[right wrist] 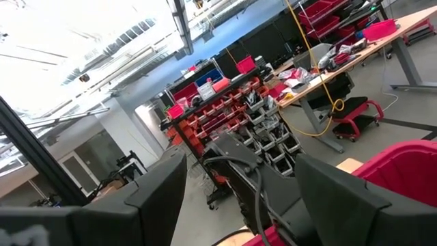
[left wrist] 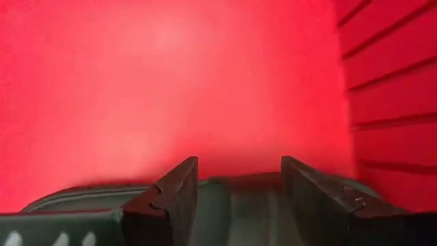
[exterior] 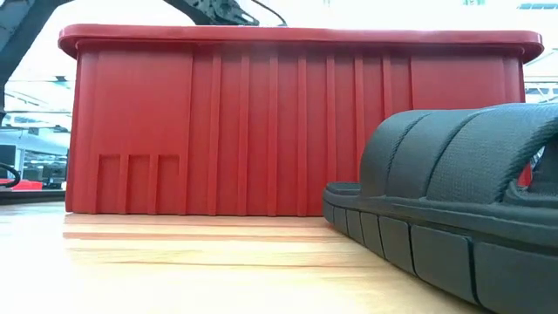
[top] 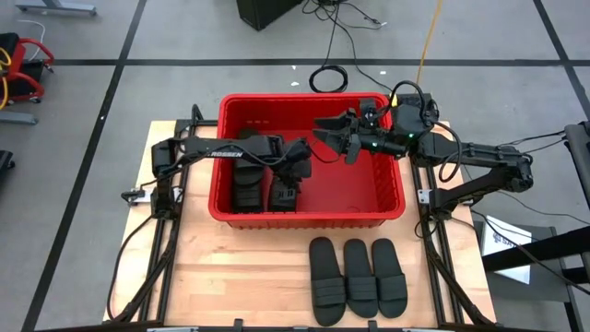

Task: Pick and place slides into bin
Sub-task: Put the black slide into the red bin

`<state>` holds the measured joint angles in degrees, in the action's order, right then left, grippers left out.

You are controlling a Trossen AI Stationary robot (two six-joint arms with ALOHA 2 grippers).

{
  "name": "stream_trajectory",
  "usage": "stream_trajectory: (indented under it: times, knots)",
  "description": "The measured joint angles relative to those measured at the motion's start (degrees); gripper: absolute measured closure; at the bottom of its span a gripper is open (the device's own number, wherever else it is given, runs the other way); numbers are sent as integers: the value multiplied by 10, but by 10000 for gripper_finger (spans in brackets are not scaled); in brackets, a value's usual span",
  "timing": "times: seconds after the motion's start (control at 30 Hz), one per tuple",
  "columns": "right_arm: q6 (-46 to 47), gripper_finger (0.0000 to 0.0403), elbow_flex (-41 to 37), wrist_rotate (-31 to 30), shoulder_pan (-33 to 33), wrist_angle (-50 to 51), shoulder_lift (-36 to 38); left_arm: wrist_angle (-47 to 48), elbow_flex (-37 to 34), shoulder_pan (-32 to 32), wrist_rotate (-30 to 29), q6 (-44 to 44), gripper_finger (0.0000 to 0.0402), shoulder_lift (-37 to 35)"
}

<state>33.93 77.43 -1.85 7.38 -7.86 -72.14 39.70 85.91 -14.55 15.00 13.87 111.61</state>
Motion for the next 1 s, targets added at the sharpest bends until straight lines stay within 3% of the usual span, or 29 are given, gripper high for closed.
stream_trajectory:
  times: [0.23,1.0]
  knots:
    - [3,138,0,0,0,3,0,5,0,-2,-15,9,199,26]
    - [-1,138,0,0,0,15,0,40,2,-1,-91,-113,199,30]
